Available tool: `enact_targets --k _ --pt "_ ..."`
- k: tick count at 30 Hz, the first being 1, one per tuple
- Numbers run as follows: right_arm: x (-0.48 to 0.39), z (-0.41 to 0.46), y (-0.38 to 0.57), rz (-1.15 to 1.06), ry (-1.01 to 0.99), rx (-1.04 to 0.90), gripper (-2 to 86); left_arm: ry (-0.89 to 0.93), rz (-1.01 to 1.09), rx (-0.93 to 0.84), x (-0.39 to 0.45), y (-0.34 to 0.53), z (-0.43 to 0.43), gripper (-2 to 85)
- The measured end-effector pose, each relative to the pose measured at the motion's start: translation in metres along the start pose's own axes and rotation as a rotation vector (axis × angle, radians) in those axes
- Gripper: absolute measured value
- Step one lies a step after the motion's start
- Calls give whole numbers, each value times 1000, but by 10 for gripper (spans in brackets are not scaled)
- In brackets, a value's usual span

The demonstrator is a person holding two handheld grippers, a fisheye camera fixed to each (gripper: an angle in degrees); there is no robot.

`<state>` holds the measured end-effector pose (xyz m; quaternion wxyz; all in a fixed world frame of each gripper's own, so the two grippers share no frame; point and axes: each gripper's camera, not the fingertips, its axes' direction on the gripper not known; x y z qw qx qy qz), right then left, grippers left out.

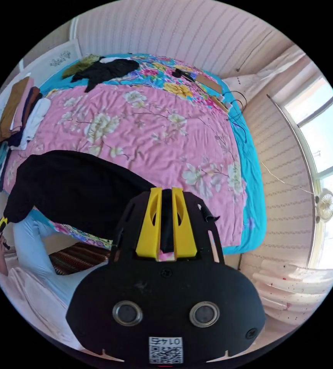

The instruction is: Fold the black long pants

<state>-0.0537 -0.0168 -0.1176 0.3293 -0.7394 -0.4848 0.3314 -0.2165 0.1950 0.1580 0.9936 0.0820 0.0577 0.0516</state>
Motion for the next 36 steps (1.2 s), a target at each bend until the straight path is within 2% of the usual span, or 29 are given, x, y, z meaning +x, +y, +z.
enact_targets --k 4,7,11,13,14,16,17,20,23,27,29,33,36 --pt "-134 16 -58 -302 -223 153 145 -45 13 12 -6 5 -15 40" --pt "-236 28 -86 -514 -374 180 160 -41 -36 34 -16 10 -34 42" --pt "-336 43 -99 -680 -403 185 161 -2 -258 169 -35 19 -45 71" --pt "-378 63 -104 -698 -384 149 158 84 -336 196 -39 19 -33 106" --pt "-386 70 -104 -697 -381 122 155 129 -359 152 -40 15 -18 112" --pt "-408 105 -98 -725 -360 -76 118 161 -396 67 -41 11 10 112" --pt "-409 109 -95 -720 -353 -89 105 218 -431 17 -42 10 26 108" --pt "-400 94 -80 -750 -302 -5 14 243 -451 71 -41 9 29 80" --pt "-374 62 -69 -805 -315 102 0 263 -395 63 -34 0 29 34" --pt "-313 -2 -78 -686 -420 320 -6 261 -264 215 -10 -19 -4 9" --pt "-294 -35 -83 -679 -434 469 -7 243 -195 372 1 -31 -45 6" --pt "-299 -83 -121 -731 -457 574 -5 22 -116 512 7 -41 -99 11" --pt "-334 -94 -143 -756 -529 614 0 -287 -119 453 -6 -51 -100 26"
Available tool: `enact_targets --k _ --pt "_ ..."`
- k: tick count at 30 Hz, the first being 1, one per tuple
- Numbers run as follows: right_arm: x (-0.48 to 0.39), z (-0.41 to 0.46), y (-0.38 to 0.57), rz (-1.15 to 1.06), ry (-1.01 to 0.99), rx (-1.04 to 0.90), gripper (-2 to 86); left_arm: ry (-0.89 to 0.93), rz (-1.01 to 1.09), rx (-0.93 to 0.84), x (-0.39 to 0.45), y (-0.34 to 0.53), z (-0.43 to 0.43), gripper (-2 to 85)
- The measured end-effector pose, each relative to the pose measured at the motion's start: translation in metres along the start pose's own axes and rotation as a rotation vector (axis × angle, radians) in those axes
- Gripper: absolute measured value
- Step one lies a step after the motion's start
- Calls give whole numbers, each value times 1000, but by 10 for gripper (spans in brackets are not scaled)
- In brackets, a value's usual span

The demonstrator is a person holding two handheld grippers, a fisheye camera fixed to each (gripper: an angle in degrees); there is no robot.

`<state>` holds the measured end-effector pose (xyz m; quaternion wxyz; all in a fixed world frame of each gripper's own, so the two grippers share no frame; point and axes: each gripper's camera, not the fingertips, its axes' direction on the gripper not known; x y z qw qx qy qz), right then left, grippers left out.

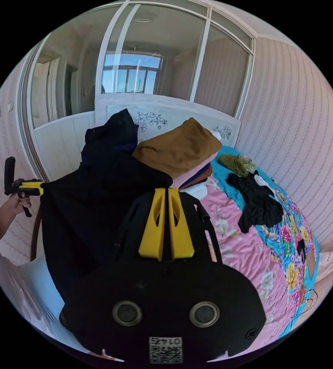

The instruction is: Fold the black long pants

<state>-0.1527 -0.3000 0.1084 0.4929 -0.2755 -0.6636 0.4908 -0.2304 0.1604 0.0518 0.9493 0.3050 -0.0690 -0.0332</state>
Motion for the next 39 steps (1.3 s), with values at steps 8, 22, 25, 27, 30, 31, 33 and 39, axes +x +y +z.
enact_targets --k 8,22,25,27,30,31,33,39 --pt "-35 78 37 52 103 -307 49 -25 -187 -281 -29 39 76 31" --pt "43 -311 385 1014 618 -365 101 171 307 -255 162 -27 92 2" --pt "47 -366 422 1138 688 -298 98 281 449 -251 238 -53 118 16" --pt "53 -389 435 1170 714 -251 100 335 540 -234 287 -65 132 29" --pt "74 -417 451 1185 739 -178 108 437 658 -263 387 -89 169 54" --pt "86 -427 457 1196 734 -141 109 448 674 -276 403 -92 176 56" --pt "107 -441 468 1229 693 -81 110 468 731 -312 466 -99 205 58" --pt "175 -467 481 1281 506 28 99 513 938 -443 598 -98 272 59"
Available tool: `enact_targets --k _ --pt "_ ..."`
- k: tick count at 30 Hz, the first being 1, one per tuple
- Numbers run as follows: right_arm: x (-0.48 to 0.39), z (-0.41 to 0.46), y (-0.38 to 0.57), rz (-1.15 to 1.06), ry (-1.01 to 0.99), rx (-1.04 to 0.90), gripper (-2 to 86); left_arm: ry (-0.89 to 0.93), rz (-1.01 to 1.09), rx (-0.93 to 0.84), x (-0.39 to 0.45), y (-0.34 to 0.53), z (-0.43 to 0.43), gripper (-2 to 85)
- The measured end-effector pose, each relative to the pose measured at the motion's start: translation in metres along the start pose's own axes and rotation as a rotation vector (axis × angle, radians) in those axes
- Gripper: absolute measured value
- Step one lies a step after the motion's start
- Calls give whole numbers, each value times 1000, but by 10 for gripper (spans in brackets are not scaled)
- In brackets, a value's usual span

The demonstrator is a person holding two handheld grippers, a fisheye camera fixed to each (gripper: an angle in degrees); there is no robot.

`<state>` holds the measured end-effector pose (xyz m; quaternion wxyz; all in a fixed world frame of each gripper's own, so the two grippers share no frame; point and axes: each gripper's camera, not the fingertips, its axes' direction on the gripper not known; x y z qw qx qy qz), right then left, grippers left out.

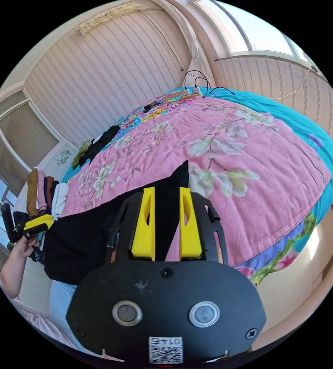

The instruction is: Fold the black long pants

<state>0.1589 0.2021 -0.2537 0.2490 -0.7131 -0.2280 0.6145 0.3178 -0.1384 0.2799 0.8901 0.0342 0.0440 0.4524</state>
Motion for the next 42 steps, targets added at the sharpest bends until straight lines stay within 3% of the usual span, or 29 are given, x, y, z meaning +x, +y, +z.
enact_targets --k 4,7,9,13,14,19,23,26,28,30,36,42 --pt "20 4 -41 -34 128 -41 88 -40 70 -87 -2 -63 51 63" --pt "43 -3 -54 -46 114 -119 29 -13 46 -184 -13 -85 94 73" --pt "63 -22 -59 -20 -8 -104 12 44 26 -260 -17 -90 125 76" --pt "120 -65 -74 120 -421 -6 4 75 -25 -206 -23 -100 128 72" --pt "125 -69 -74 131 -438 1 4 76 -21 -190 -23 -103 125 69" --pt "133 -116 -78 153 -210 114 9 85 39 -151 -22 -117 108 67" --pt "124 -132 -84 88 -308 126 46 19 38 -197 -34 -121 114 92" --pt "108 -118 -91 17 -280 -32 60 44 -32 -293 -46 -118 140 117" --pt "94 -115 -94 -35 -196 -131 15 54 -38 -247 -48 -116 140 97" --pt "90 -126 -94 -59 -189 -112 6 65 -52 -221 -51 -119 133 5" --pt "86 -176 -120 -51 -212 74 -2 -42 -57 23 -72 -156 78 -9" --pt "53 -152 -202 -179 -28 11 -2 -213 -133 -37 -115 -202 107 -7"
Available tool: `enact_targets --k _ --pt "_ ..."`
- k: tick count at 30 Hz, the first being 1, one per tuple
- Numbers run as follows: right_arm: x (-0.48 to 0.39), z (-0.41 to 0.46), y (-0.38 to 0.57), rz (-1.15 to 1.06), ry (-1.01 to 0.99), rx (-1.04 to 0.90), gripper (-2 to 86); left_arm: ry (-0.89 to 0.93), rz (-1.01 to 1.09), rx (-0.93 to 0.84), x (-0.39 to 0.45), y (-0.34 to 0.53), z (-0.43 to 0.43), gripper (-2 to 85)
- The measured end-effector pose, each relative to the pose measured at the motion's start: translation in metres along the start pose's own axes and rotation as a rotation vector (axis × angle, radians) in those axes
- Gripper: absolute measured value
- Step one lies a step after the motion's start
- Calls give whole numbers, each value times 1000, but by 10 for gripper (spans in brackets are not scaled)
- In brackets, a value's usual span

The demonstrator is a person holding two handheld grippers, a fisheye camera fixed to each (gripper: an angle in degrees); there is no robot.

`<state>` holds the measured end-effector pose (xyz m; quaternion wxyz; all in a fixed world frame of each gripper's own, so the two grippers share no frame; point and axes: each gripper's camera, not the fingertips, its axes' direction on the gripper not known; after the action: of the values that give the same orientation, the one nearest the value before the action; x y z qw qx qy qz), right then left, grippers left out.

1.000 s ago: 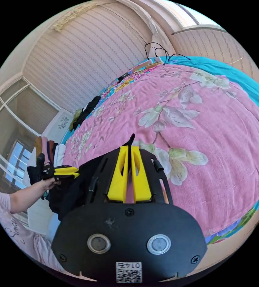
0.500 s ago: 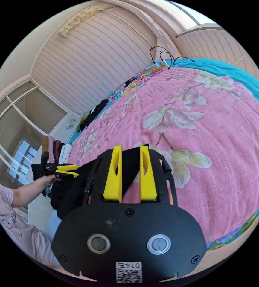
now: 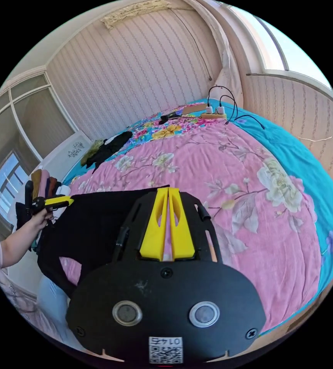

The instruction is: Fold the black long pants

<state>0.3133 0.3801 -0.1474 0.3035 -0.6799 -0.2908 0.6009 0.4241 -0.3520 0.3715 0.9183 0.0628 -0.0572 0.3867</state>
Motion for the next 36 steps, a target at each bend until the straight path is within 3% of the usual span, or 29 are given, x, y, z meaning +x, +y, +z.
enact_targets --k 3,10,15,18,24,29,32,36 --pt "-3 20 -18 27 52 -64 1 110 -114 -160 -21 1 47 5" --pt "-87 -17 58 -237 -232 -215 58 103 101 32 0 54 -33 24" --pt "-112 -26 132 -145 -407 -328 86 337 140 -29 43 152 -74 49" --pt "-130 -28 158 -151 -355 -412 25 393 75 -32 60 194 -72 70" --pt "-139 -81 147 -149 -361 -274 2 325 51 -127 98 231 -50 81" --pt "-141 -147 126 -218 -314 -150 0 360 65 74 100 221 -90 76" --pt "-127 -169 144 -89 -320 -67 0 344 96 72 106 223 -89 77" --pt "-106 -139 180 104 -217 -226 6 428 136 -46 119 229 -63 81"
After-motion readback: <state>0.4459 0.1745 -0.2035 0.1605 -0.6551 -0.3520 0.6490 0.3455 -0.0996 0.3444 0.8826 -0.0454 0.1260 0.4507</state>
